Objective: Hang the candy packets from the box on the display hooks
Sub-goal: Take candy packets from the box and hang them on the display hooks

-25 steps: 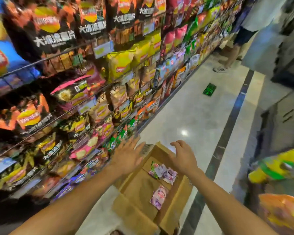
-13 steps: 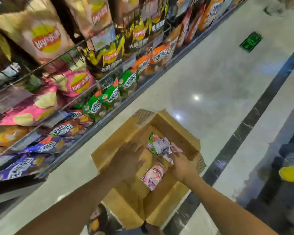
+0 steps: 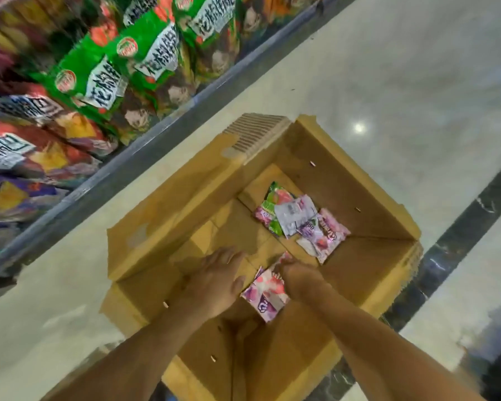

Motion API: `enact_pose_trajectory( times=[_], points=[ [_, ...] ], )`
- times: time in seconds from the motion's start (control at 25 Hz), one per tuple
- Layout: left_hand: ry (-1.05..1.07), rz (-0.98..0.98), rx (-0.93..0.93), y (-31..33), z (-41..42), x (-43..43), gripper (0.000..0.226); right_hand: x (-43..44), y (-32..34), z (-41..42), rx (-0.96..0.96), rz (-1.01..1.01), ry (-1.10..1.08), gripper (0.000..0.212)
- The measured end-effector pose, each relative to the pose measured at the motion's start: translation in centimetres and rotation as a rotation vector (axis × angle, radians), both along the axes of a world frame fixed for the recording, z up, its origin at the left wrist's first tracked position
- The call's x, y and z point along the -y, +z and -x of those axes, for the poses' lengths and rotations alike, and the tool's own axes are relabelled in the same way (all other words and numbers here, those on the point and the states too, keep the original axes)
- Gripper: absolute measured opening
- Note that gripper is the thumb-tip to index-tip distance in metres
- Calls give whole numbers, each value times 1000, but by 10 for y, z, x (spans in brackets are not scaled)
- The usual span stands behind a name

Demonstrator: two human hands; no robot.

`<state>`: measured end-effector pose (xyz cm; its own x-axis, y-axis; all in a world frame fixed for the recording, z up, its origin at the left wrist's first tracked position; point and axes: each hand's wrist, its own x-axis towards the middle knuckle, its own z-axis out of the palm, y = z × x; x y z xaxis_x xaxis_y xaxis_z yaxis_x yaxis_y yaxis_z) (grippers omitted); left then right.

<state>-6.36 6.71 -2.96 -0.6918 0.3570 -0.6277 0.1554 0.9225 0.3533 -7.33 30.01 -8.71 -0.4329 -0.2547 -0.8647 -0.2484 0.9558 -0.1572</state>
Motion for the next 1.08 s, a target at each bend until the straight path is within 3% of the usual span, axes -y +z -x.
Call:
enact_pose_trajectory(
  times=[0.12, 0.24, 0.32, 0.44, 0.56, 0.68, 0.76, 0.84, 0.92, 1.0, 1.08],
  points=[
    [39, -30, 50, -38, -6, 3, 74, 6, -46, 5, 50, 16, 23, 73],
    [87, -65, 94, -50, -6, 5, 59, 3, -72, -4, 61, -53, 73, 74],
    [117, -93, 114, -46, -4, 6, 55, 1, -68, -6, -28, -101, 82, 68],
    [192, -135, 160, -25, 2, 9, 54, -4, -44, 4, -116, -107, 7, 41],
    [540, -241, 270, -3, 15, 5, 50, -17, -24, 13, -60, 96, -308, 20],
    [882, -380, 387, 14, 27, 1, 55, -21, 11, 20, 93, 420, -925, 32],
    [1020, -471, 489, 23, 31, 1, 66, -12, 38, 27, 268, 522, -1149, 29],
    [1087, -527, 574, 23, 29, 3, 68, 1, 59, 31, 447, 582, -1251, 19],
    [1100, -560, 614, 17, 25, 5, 51, 14, 68, 34, 556, 631, -1288, 18],
    [1097, -509, 563, 9, 22, 10, 26, 26, 60, 32, 569, 625, -1327, 37],
    [1134, -480, 504, -3, 16, 19, 17, 31, 31, 20, 490, 542, -1409, 51]
  ],
)
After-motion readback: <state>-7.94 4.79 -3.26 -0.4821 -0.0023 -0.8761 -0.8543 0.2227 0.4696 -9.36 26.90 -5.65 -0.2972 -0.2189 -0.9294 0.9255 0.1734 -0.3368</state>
